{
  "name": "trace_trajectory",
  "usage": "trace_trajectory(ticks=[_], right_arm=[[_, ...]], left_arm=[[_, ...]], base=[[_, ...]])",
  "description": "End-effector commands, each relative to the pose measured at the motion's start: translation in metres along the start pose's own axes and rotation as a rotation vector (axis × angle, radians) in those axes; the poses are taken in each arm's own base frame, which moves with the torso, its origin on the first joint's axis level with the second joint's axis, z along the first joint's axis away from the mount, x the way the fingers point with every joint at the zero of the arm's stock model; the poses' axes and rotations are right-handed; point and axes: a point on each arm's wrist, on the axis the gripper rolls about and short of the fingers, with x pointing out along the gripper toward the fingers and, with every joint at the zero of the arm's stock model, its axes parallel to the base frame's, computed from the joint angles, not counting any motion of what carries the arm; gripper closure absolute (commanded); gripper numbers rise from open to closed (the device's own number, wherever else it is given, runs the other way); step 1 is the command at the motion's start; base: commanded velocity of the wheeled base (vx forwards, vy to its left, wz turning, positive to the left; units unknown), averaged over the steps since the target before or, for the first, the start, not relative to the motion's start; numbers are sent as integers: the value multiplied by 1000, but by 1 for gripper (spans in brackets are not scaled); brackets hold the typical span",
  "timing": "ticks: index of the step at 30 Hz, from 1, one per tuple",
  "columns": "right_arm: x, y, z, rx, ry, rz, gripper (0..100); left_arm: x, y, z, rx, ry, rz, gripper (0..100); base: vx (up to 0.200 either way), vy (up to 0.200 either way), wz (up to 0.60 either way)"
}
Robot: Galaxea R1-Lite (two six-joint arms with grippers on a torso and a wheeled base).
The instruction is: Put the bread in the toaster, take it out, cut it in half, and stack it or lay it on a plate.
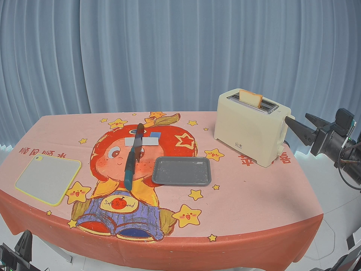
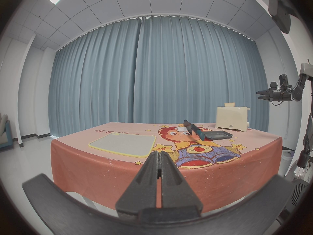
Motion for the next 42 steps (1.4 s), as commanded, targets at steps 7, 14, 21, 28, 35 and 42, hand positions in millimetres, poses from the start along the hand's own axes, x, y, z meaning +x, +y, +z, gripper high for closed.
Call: trace_trajectory(ticks=[7,14,21,28,35,42], right_arm=[[21,-8,19,-19,-60,-10,0],[21,-20,31,-28,-93,-34,0],[18,-19,31,-21,-44,-42,0],[21,-31,48,-24,-9,-44,0],[22,-30,51,-44,-1,-42,0],[24,-29,48,-81,9,-55,0]], left_arm=[[1,0,-5,0,19,1,100],[1,0,-5,0,19,1,100],[1,0,-5,0,17,1,100],[1,0,-5,0,19,1,100],[1,0,-5,0,16,1,100],[1,0,-5,0,17,1,100]], base=[[0,0,0],[0,0,0],[0,0,0],[0,0,0],[0,0,0],[0,0,0]])
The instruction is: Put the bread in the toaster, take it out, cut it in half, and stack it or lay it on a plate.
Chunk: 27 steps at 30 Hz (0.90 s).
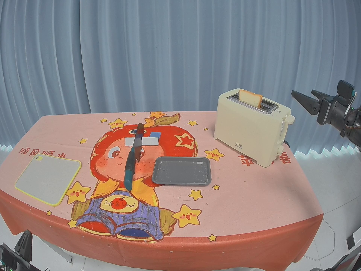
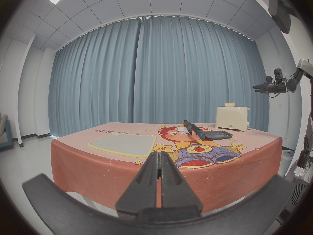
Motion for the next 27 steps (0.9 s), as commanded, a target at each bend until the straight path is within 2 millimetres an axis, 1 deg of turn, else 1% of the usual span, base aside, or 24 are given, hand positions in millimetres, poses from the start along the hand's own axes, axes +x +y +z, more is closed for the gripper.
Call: trace_trajectory(ticks=[1,5,13,16,21,27], right_arm=[[2,1,0,-2,-1,-11,0],[9,2,-1,-6,7,-8,0],[29,-3,12,-16,-13,-15,0],[30,-2,17,-17,34,-15,0],[33,-3,27,-24,29,-15,0],[41,-7,28,-40,32,-24,0]], left_arm=[[1,0,-5,-1,17,2,100],[1,0,-5,-1,17,2,100],[1,0,-5,-1,19,2,100],[1,0,-5,-1,17,2,100],[1,0,-5,-1,19,2,100],[1,0,-5,-1,19,2,100]], base=[[0,0,0],[0,0,0],[0,0,0],[0,0,0],[0,0,0],[0,0,0]])
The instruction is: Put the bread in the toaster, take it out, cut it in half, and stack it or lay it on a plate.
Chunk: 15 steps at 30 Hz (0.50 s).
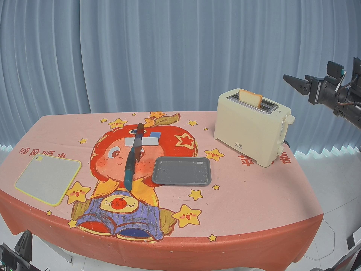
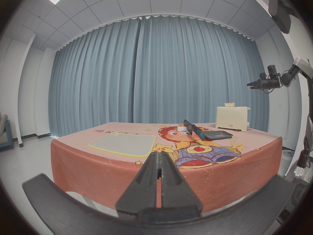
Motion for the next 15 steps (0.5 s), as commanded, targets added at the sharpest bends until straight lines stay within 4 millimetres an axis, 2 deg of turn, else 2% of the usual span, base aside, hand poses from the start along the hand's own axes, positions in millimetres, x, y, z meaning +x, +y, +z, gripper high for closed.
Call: trace_trajectory(ticks=[1,7,15], right_arm=[[7,-3,-2,1,12,-3,0],[13,-6,-4,5,42,-12,0],[38,-15,-14,-3,73,-24,0]], left_arm=[[1,0,-5,0,17,1,100],[1,0,-5,0,19,1,100],[1,0,-5,0,19,1,100]], base=[[0,0,0],[0,0,0],[0,0,0]])
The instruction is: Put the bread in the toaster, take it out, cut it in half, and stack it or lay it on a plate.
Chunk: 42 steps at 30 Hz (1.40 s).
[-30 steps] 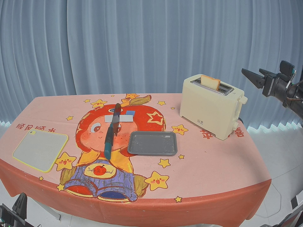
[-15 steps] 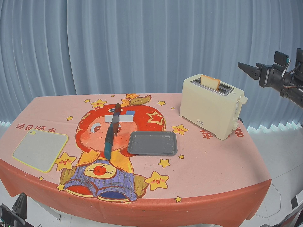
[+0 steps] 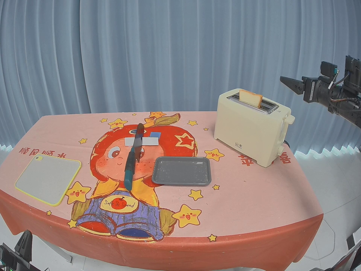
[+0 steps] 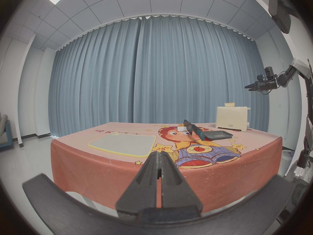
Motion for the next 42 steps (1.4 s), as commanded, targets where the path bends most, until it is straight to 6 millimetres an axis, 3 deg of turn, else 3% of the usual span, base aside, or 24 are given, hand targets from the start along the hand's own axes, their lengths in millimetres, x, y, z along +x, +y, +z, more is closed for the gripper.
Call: trace_trajectory(ticks=[1,23,42], right_arm=[[19,-4,-9,0,31,2,0],[97,-2,-53,-25,125,48,0],[130,0,-69,-26,138,63,0]], left_arm=[[1,0,-5,0,19,1,100],[1,0,-5,0,19,1,100],[1,0,-5,0,19,1,100]], base=[[0,0,0],[0,0,0],[0,0,0]])
